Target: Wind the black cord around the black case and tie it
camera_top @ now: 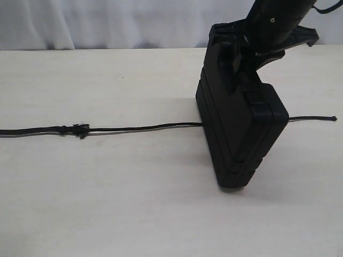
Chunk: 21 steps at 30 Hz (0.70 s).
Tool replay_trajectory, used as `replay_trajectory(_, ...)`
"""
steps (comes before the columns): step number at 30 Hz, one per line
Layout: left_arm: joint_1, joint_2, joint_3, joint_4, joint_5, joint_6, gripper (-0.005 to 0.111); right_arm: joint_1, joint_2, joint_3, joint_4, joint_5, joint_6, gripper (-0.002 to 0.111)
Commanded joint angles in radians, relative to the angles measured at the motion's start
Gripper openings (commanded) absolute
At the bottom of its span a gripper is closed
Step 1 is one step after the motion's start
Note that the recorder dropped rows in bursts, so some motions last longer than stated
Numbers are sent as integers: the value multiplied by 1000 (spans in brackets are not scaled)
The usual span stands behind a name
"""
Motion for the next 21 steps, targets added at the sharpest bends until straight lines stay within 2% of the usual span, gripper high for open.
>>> replay_trajectory(1, 1, -2, 4, -4, -11, -2, 0, -2, 17, -11, -15, -15, -9, 4)
replay_trajectory(21, 1, -2, 4, -2, -11, -2, 0, -2, 17, -11, -7, -3, -9, 4)
